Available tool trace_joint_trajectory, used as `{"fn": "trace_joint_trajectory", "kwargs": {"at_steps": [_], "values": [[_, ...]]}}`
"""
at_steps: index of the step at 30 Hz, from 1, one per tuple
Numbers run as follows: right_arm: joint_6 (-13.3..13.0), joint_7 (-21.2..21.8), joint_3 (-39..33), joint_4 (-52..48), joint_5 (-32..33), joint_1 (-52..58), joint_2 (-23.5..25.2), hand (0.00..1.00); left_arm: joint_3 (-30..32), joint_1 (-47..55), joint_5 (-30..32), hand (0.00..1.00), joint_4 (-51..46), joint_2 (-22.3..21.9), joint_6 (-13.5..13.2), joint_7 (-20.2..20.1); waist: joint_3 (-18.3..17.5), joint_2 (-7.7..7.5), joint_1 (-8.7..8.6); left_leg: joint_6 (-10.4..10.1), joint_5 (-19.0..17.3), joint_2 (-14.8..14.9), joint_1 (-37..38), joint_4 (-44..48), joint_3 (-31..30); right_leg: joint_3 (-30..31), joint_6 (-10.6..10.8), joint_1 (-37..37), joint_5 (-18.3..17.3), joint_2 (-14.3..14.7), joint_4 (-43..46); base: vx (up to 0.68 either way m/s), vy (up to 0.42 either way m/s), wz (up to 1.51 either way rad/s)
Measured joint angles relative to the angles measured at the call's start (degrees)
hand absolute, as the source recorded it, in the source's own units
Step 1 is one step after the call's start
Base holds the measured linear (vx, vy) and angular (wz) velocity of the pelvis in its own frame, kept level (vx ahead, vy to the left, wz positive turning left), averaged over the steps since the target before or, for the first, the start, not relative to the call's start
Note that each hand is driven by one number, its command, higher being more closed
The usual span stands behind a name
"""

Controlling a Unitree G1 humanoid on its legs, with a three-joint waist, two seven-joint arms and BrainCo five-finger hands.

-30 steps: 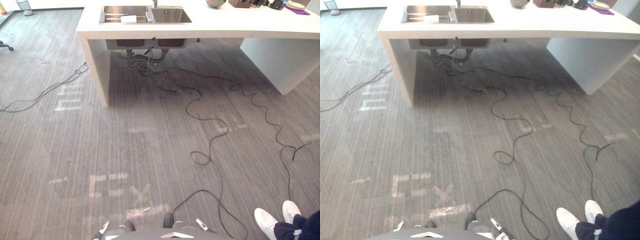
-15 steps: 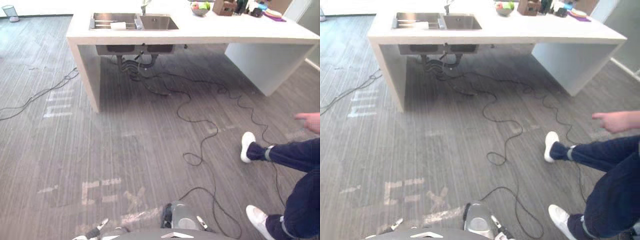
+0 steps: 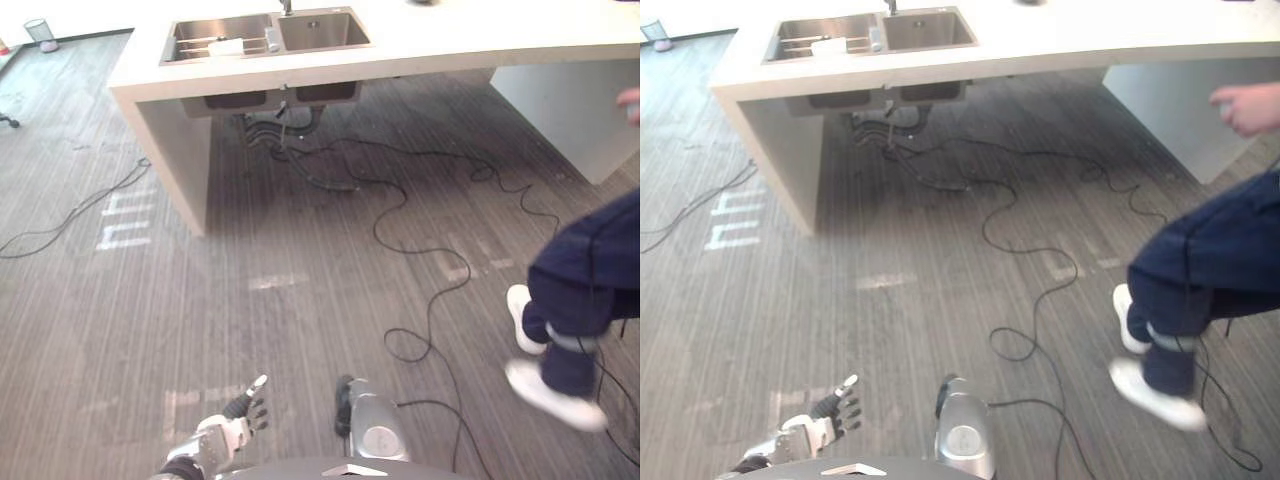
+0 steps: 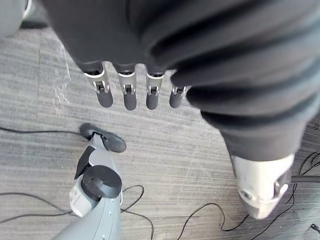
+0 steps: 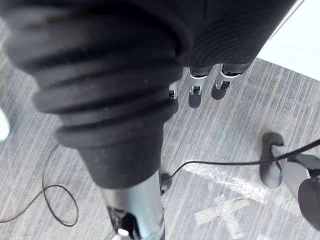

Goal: Walk over to the sink, pick up the cup, carry it to the dishwasher, place the cup inside the dishwasher, then close the dishwasher door

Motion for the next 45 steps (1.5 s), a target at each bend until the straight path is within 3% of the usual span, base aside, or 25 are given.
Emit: {"fn": "trace_joint_trajectory", "kwargs": {"at_steps": [1, 3, 6, 9, 11, 13, 14, 15, 16, 19, 21, 22, 23, 24, 25, 27, 28, 30, 32, 33, 35, 37, 38, 41, 45], "values": [[-1.15, 0.37, -0.13, -0.09, 0.2, -0.1, -0.51, 0.0, 0.18, -0.08, -0.09, 0.0, -1.4, -0.34, -1.3, -0.27, -0.03, 0.01, 0.54, -2.25, 2.48, 1.59, -3.99, 9.53, -0.37, 0.23, -0.15, 0.69, -0.96, 0.03, -0.06, 0.42, -0.168, -0.19], [-4.35, 1.55, 2.09, -1.18, 0.31, -0.6, -3.32, 0.0, -0.08, 1.42, -0.07, 0.0, -5.39, -0.94, -3.69, -0.14, 0.04, 1.53, 0.78, -5.62, 14.74, 4.66, -13.74, 30.7, -6.32, 0.61, -0.35, 5.85, -2.29, 1.61, -4.21, 0.42, -0.11, -0.16], [-5.91, 1.69, 4.69, -7.18, 4.33, -4.06, -8.7, 0.0, -1.85, 4.3, -0.34, 0.0, -17.17, -0.64, -5.25, 2.39, 0.74, 2.63, 1.34, -5.01, 8.53, 3.97, -27.44, 49.55, -7.14, 2.23, -0.54, 14.79, -3.93, 2.3, -9.4, 0.49, 0.065, -0.23], [-5.72, 1.52, 6.93, -10.78, 7.85, -10.56, -10.09, 0.0, -4.79, 5.06, -1.56, 0.0, -28.7, 1.15, -6.75, 3.99, 0.92, 1.75, 5.09, -2.44, 6.75, 1.58, -34.2, 36.56, -2.59, 5.62, 1.79, 19.35, -4.11, 0.86, -12.46, 0.4, 0.1, -0.7], [-5.25, 0.52, 8.03, -11.78, 7.77, -12.83, -10.19, 0.0, -5.15, 4.05, -1.71, 0.0, -32.99, 1.06, -8.33, 5.68, 1.1, 0.74, 5.41, -2.72, 9.54, -2.18, -36.36, 19.23, -2.14, 6.29, 3.3, 20.87, -4.85, -1.67, -13.16, 0.43, 0.177, -0.32], [-4.34, -0.12, 8.16, -11.59, 7.79, -12.15, -10.64, 0.0, -5.13, 3.75, -2.8, 0.0, -37.62, 0.85, -10.74, 7.67, 0.93, 1.25, 5.49, -4.29, 22.49, -3.95, -35.08, -1.04, -0.46, 6.51, 5.91, 23.07, -6.42, -2.24, -13.19, 0.52, 0.249, -0.1], [-3.68, -0.38, 7.17, -11.19, 7.82, -10.15, -10.86, 0.0, -5.19, 3.78, -3.03, 0.0, -40.69, 0.51, -13.28, 9.01, 0.58, 3.2, 5.13, -0.96, 41.62, -2.96, -33.2, -8.27, 1.73, 6.44, 8.67, 25.48, -9.31, -0.74, -12.29, 0.55, 0.329, 0.27], [-3.46, -0.52, 4.55, -8.23, 7.81, -9.37, -9.45, 0.0, -4.77, 2.33, -3.01, 0.0, -43.26, 0.52, -15.37, 10.47, 0.75, 1.88, 4.0, 4.27, 35.18, -4.17, -31.58, -7.74, 3.22, 6.5, 8.85, 26.76, -13.03, -1.77, -10.18, 0.45, 0.285, 0.58], [-3.4, -0.5, 3.58, -7.39, 7.82, -9.16, -8.44, 0.0, -4.26, 0.65, -2.91, 0.0, -44.29, 0.98, -16.33, 11.32, 1.27, 0.36, 3.43, 4.73, 35.5, -5.6, -32.11, -7.53, 3.33, 6.77, 8.2, 26.86, -13.91, -2.54, -9.74, 0.26, 0.235, 0.73], [-3.3, -0.68, 1.14, -2.72, 10.61, -8.53, -6.23, 0.0, -1.34, -3.2, -2.41, 0.0, -49.69, 1.26, -20.07, 14.04, 2.78, -3.0, 4.86, 3.76, 26.15, -7.74, -34.11, -0.1, 3.29, 6.65, 7.4, 28.68, -15.31, -5.52, -10.44, 0.19, 0.147, 0.2], [-2.51, -1.13, -0.39, -0.09, 13.52, -7.52, -6.15, 0.0, -0.55, -3.01, -1.31, 0.0, -54.09, 1.12, -20.16, 15.24, 1.81, -3.73, 5.57, 2.22, 20.67, -7.82, -37.97, 9.0, 3.28, 6.86, 6.12, 28.97, -18.13, -7.67, -10.87, 0.23, 0.189, -0.11], [-1.72, -2.16, -1.49, 1.07, 14.08, -6.63, -6.01, 0.0, -0.72, -2.68, -0.13, 0.0, -56.86, 0.95, -19.75, 15.94, 0.27, -3.34, 6.75, 4.32, 17.82, -8.98, -38.71, 12.47, 2.71, 6.77, 4.71, 30.2, -18.97, -9.06, -11.84, 0.39, 0.186, -0.03], [-1.68, -2.14, -2.4, 2.13, 13.93, -4.88, -6.19, 0.0, -0.2, -3.15, 0.45, 0.0, -60.25, 0.84, -19.0, 16.41, -1.09, -3.19, 6.36, 5.69, 14.32, -11.05, -38.47, 13.83, 1.9, 6.96, 3.24, 29.74, -18.05, -10.04, -4.13, 0.44, 0.142, 0.22], [-1.62, -2.11, -2.67, 2.14, 13.92, -4.72, -5.85, 0.0, -0.04, -4.08, 0.94, 0.0, -61.54, 0.67, -18.89, 16.46, -1.18, -3.19, 5.61, 6.19, 13.17, -11.98, -38.82, 15.28, 1.14, 6.36, 4.79, 27.76, -16.49, -10.47, 2.9, 0.48, 0.099, 0.44], [-1.95, -2.06, -2.92, 2.6, 13.09, -4.7, -5.73, 0.0, 0.32, -4.76, 1.19, 0.0, -64.01, 0.59, -18.34, 16.94, -1.16, -3.79, 5.87, 6.7, 11.65, -12.77, -39.11, 16.97, 1.05, 6.53, 9.68, 23.94, -12.69, -13.28, 10.39, 0.41, 0.138, 0.22], [-3.3, -2.04, -4.1, 2.73, 10.07, -5.55, -4.86, 0.0, 0.06, -5.11, 2.58, 0.0, -67.69, 1.45, -17.3, 18.1, -1.78, -3.05, 6.1, 6.8, 8.67, -13.94, -36.08, 16.09, 2.07, 7.58, 8.55, 17.78, -2.7, -17.32, 22.95, 0.35, 0.161, -0.18], [-3.55, -2.03, -4.31, 2.5, 9.4, -6.47, -4.4, 0.0, 0.0, -5.27, 2.93, 0.0, -67.62, 1.68, -17.15, 19.11, -1.71, -3.02, 5.72, 6.75, 8.6, -14.39, -33.8, 13.97, 2.17, 7.34, 7.77, 15.05, -4.31, -18.28, 26.86, 0.28, 0.131, -0.28], [-3.49, -1.94, -5.34, 2.12, 8.89, -7.54, -4.01, 0.0, 0.23, -5.3, 3.17, 0.0, -66.43, 2.07, -17.15, 21.45, -1.51, -1.65, 5.26, 5.14, 11.33, -14.66, -25.64, 4.2, 1.29, 1.71, 4.61, 8.69, -10.99, -16.65, 24.34, 0.29, 0.129, -0.46], [-2.96, -1.96, -5.21, 1.84, 8.86, -6.78, -3.9, 0.0, -0.43, -6.5, 3.19, 0.0, -65.96, 2.78, -18.02, 21.59, -1.44, 0.12, 5.05, 4.43, 13.16, -13.96, -20.68, -2.17, -1.52, -2.04, 5.18, 5.1, -10.72, -12.06, 9.23, 0.25, 0.099, -0.15], [-2.37, -1.99, -5.4, 1.67, 8.7, -5.47, -3.43, 0.0, -0.6, -8.64, 3.28, 0.0, -64.12, 3.99, -18.77, 21.17, -1.75, -0.05, 4.29, 3.87, 13.78, -13.78, -19.37, -4.25, -2.29, -1.47, 6.65, 3.98, -5.73, -9.96, -4.53, 0.23, 0.057, 0.36], [-1.74, -1.92, -7.01, 2.52, 5.97, -2.79, -2.12, 0.0, -0.25, -11.42, 3.26, 0.0, -59.96, 6.77, -19.7, 21.29, -1.6, -1.27, 3.1, 3.26, 13.31, -14.01, -16.95, -4.17, -5.31, -0.91, 7.38, 3.92, 2.12, -10.19, -13.01, 0.33, -0.118, 0.99], [-1.4, -1.74, -7.73, 2.9, 4.07, 0.37, -0.66, 0.0, 0.85, -10.41, 2.98, 0.0, -59.44, 8.08, -20.34, 20.94, -2.34, -2.47, 2.77, 1.78, 11.54, -13.57, -15.64, -2.51, -7.86, 0.31, 6.21, 4.3, 7.03, -10.49, -9.57, 0.42, -0.292, 1.13], [-1.4, -1.3, -7.83, 3.1, 2.91, 2.62, 0.95, 0.0, 2.19, -9.82, 1.92, 0.0, -60.62, 8.14, -20.85, 20.22, -3.42, -4.63, 3.09, -0.12, 8.94, -13.87, -16.41, -0.24, -9.24, 1.97, 5.39, 5.22, 10.43, -10.17, -8.28, 0.45, -0.418, 0.79], [-2.2, 0.94, -9.53, 3.95, 1.97, 0.52, -0.8, 0.0, 1.68, -6.7, 2.1, 0.0, -62.97, 6.82, -20.88, 19.96, -4.72, -1.63, 4.44, -3.19, 6.32, -8.75, -19.18, 2.23, -11.22, 0.02, 4.56, 6.17, 5.71, -5.33, -11.37, 0.28, -0.275, 0.32], [-2.91, 2.63, -10.22, 3.86, -1.02, -2.51, -2.3, 0.0, -0.9, -6.53, 2.06, 0.0, -63.01, 5.75, -19.05, 20.8, -5.25, 0.7, 3.94, -4.76, 9.18, -5.79, -18.37, -0.24, -12.13, -3.25, 2.96, 8.14, 3.91, -2.32, -12.62, 0.24, -0.182, 0.22]]}}
